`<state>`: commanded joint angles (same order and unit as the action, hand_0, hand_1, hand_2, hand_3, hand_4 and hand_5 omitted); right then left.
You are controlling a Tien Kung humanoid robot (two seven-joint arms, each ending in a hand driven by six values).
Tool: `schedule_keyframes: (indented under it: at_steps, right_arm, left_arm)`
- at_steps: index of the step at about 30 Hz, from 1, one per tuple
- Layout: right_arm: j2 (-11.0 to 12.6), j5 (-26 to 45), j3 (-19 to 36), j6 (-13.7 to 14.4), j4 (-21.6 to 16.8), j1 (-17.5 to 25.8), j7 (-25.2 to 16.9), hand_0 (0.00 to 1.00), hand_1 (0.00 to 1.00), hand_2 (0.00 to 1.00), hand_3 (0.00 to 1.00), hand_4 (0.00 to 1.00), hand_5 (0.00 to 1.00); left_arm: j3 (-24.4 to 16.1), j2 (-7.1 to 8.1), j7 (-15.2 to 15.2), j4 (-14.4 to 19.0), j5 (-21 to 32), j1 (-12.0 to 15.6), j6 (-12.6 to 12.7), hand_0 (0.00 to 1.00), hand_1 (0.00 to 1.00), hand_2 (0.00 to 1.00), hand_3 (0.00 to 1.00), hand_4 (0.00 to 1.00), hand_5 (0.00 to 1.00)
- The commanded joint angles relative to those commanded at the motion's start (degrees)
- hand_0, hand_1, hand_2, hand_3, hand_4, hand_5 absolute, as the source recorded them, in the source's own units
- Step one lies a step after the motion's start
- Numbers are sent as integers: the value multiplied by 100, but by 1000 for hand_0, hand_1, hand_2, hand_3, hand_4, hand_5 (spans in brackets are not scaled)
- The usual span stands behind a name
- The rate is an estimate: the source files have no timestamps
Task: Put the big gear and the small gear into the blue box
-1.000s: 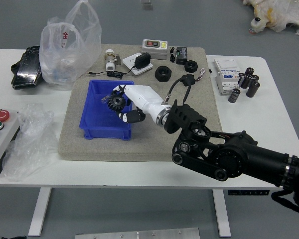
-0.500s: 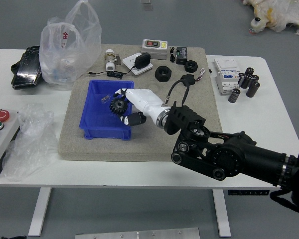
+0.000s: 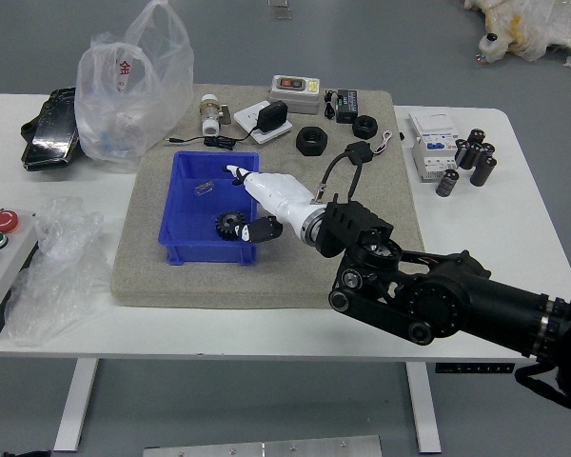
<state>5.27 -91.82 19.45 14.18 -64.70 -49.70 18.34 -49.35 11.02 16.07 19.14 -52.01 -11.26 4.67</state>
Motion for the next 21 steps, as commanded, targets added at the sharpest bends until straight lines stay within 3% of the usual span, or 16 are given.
schedule_keyframes:
  at_steps: [2, 3, 8, 9, 11, 20, 21]
  right_arm:
    - [74, -91, 212, 100, -40, 83, -3, 576, 808, 876, 998, 686, 166]
    - [130, -142, 316, 140, -63, 140, 5, 531, 777, 816, 983, 706, 202]
    - [512, -308, 888, 251, -175, 523, 107, 531, 777, 816, 983, 706, 202]
    - [581, -316, 973, 252, -182, 597, 133, 482, 751, 794, 942, 713, 197]
    - [671, -276, 1034, 243, -159, 709, 165, 482, 751, 794, 942, 713, 197]
    - [554, -70, 698, 111, 117, 853, 233, 477, 748, 791, 934, 753, 238]
    - [522, -76, 660, 92, 171, 844, 243, 462, 736, 731, 894, 728, 212]
  left_arm:
    - [12, -6, -7, -2, 13, 4, 2, 652, 603, 570, 685, 661, 339]
    - [20, -10, -11, -3, 24, 7, 3, 652, 603, 570, 685, 661, 339]
    - [64, -26, -25, -5, 91, 33, 18, 652, 603, 570, 685, 661, 339]
    - [65, -26, -24, -5, 97, 39, 21, 652, 602, 570, 684, 662, 343]
    - [59, -24, -19, -4, 98, 48, 25, 652, 602, 570, 684, 662, 343]
    - [106, -32, -63, -13, 145, 40, 29, 652, 602, 570, 684, 665, 346]
    - [118, -33, -68, -14, 160, 46, 29, 652, 602, 570, 684, 666, 346]
